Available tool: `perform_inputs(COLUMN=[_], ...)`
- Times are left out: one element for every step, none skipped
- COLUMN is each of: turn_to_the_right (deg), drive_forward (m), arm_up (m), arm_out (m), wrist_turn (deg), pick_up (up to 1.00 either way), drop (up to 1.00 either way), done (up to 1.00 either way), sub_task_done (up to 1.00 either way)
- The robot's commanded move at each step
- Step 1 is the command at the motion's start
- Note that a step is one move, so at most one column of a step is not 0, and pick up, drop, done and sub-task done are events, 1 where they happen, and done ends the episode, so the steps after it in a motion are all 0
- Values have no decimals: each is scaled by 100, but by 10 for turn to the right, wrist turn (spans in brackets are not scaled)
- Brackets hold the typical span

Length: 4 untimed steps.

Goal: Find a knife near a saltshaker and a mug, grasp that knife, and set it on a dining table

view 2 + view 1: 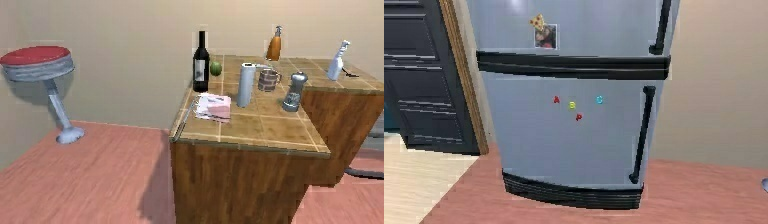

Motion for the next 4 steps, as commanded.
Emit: perform_inputs(turn_to_the_right=[450, 450, 120, 0], drive_forward=[0, 0, 0, 45], arm_up=[0, 0, 0, 0], arm_out=[0, 0, 0, 0], wrist_turn=[0, 0, 0, 0], pick_up=[0, 0, 0, 0], drop=[0, 0, 0, 0], done=[0, 0, 0, 0], sub_task_done=[0, 0, 0, 0])
